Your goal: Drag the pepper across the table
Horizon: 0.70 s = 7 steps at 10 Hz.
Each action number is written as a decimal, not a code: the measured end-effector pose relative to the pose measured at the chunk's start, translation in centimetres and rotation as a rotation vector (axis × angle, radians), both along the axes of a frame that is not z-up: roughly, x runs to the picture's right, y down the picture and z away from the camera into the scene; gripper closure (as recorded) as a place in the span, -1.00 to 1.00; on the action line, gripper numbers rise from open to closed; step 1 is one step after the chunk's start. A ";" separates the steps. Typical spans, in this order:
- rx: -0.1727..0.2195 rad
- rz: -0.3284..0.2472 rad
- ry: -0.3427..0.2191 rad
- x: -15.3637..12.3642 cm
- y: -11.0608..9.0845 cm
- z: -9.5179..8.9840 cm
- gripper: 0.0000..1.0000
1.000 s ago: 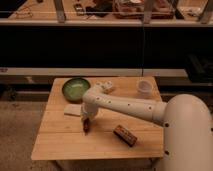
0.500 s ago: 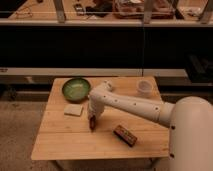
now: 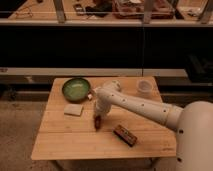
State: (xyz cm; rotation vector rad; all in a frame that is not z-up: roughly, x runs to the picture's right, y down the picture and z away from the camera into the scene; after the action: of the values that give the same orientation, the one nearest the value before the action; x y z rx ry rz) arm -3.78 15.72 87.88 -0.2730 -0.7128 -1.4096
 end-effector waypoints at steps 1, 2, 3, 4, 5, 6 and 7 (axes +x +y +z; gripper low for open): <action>-0.006 0.013 0.009 1.0 0.0 0.1 0.76; -0.012 0.025 0.014 1.8 0.1 0.2 0.76; -0.016 0.035 0.017 2.3 0.1 0.3 0.76; -0.023 0.044 0.023 3.0 0.2 0.3 0.76; -0.028 0.051 0.033 4.0 0.2 0.4 0.76; -0.028 0.054 0.041 4.7 0.2 0.4 0.76; -0.029 0.057 0.056 5.9 0.1 0.3 0.76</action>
State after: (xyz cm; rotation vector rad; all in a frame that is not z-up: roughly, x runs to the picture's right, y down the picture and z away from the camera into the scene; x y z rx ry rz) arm 2.07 15.83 88.17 -0.3108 -0.6907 -1.3331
